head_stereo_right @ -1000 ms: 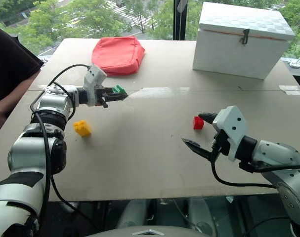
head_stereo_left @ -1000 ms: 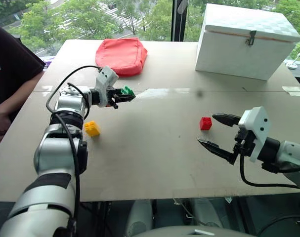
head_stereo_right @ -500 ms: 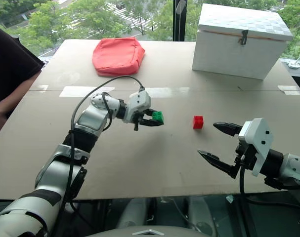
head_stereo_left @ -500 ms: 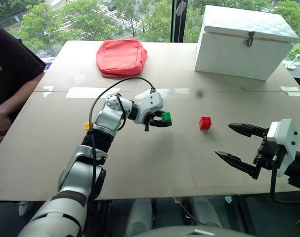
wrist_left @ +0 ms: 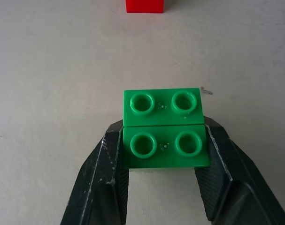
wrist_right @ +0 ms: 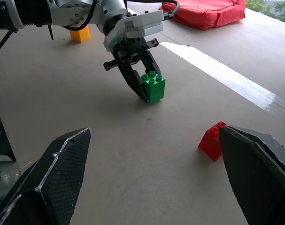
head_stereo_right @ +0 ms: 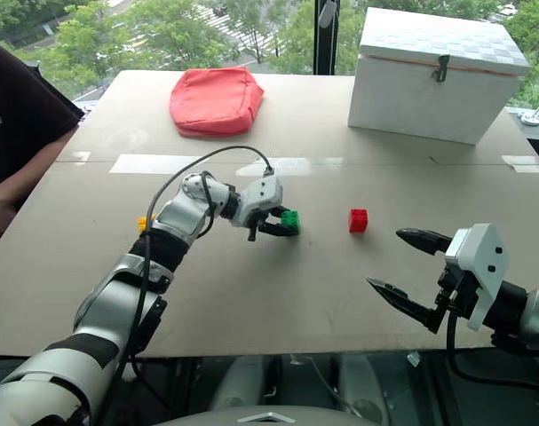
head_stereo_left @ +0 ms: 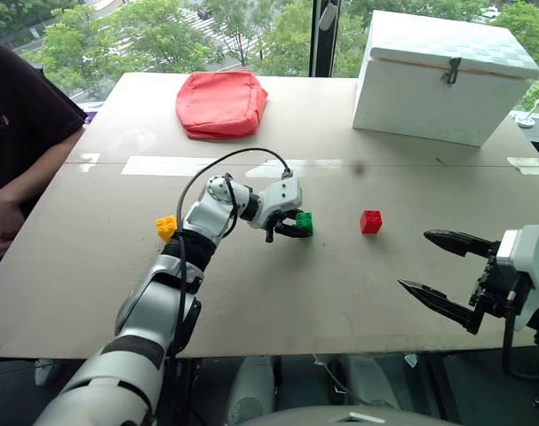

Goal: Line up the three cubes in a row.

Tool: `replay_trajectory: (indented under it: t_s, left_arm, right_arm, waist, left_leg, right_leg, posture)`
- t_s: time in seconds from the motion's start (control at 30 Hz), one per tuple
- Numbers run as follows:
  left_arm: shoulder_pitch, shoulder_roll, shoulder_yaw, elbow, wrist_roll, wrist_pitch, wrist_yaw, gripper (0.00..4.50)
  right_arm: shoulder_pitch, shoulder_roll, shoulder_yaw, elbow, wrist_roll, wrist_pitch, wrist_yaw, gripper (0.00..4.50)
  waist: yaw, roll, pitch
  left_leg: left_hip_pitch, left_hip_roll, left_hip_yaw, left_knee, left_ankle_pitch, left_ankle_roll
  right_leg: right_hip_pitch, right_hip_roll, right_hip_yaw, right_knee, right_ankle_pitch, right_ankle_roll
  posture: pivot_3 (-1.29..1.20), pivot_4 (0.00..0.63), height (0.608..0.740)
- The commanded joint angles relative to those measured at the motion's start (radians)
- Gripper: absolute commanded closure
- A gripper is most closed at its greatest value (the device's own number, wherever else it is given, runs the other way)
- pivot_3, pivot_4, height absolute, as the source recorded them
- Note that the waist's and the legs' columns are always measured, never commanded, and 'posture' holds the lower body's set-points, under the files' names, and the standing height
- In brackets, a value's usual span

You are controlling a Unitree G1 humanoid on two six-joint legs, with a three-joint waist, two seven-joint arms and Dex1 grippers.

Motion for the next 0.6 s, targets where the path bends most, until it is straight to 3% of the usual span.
replay_trajectory:
  t_s: [0.03,0.57,0.6]
  left_arm:
    - [-0.058,-0.025,-0.005,0.056,0.015,-0.068,-0.006,3.19]
    - [-0.146,-0.084,-0.019,0.227,0.062,-0.164,-0.039,3.19]
    - [-0.151,-0.085,-0.017,0.237,0.063,-0.167,-0.039,2.69]
  right_arm:
    - [0.013,-0.009,-0.034,-0.035,0.01,-0.028,-0.006,0.0]
    - [0.084,0.002,-0.051,-0.072,0.015,-0.049,-0.045,0.0]
    - [0.088,0.001,-0.054,-0.073,0.015,-0.049,-0.047,0.0]
  waist:
    - [0.0,0.0,0.0]
    - [-0.001,0.0,0.0]
    - [-0.001,0.0,0.0]
  left_leg:
    - [0.0,0.0,0.0,0.0,0.0,0.0]
    - [0.0,0.0,-0.001,0.0,0.0,0.0]
    - [0.0,0.0,-0.001,0.0,0.0,0.0]
  right_leg:
    - [0.0,0.0,0.0,0.0,0.0,0.0]
    - [0.0,0.0,0.0,0.0,0.0,0.0]
    - [0.0,0.0,0.0,0.0,0.0,0.0]
  posture:
    - [0.0,0.15,0.74]
    - [0.0,0.15,0.74]
    - [0.0,0.15,0.74]
